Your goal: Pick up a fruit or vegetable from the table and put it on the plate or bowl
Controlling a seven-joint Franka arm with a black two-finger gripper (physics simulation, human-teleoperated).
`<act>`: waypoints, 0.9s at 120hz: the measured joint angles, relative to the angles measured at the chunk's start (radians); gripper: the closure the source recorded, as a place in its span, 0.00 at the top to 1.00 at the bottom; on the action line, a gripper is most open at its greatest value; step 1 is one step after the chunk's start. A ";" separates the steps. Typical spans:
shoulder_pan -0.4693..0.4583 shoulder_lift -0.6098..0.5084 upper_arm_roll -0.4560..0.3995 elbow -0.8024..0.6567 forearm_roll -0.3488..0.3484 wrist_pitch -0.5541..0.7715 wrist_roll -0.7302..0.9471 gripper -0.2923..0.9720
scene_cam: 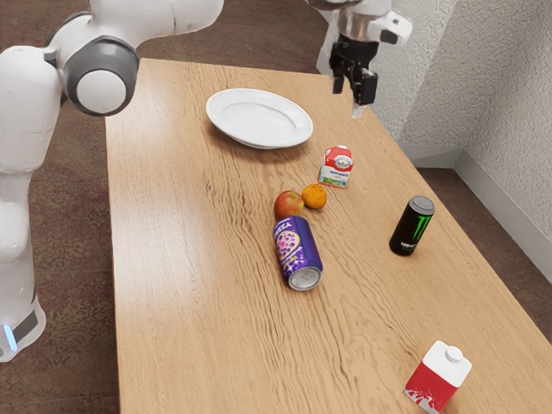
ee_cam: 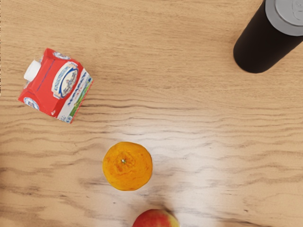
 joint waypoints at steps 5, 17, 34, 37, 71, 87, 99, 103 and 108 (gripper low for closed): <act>0.018 0.023 0.000 0.000 -0.004 0.011 -0.001 0.77; 0.048 0.060 0.000 0.001 -0.011 0.032 -0.001 0.77; 0.044 0.085 -0.005 -0.008 -0.014 0.053 -0.001 0.77; 0.045 0.087 -0.005 -0.013 -0.015 0.056 -0.001 0.77; 0.052 0.086 -0.006 -0.232 -0.021 0.177 0.001 0.77; 0.051 0.029 -0.009 -0.391 -0.023 0.267 0.006 0.77; 0.050 0.020 -0.019 -0.440 -0.024 0.322 0.009 0.77; 0.050 0.018 -0.021 -0.452 -0.024 0.338 0.010 0.77; 0.050 0.017 -0.023 -0.459 -0.025 0.355 0.011 0.77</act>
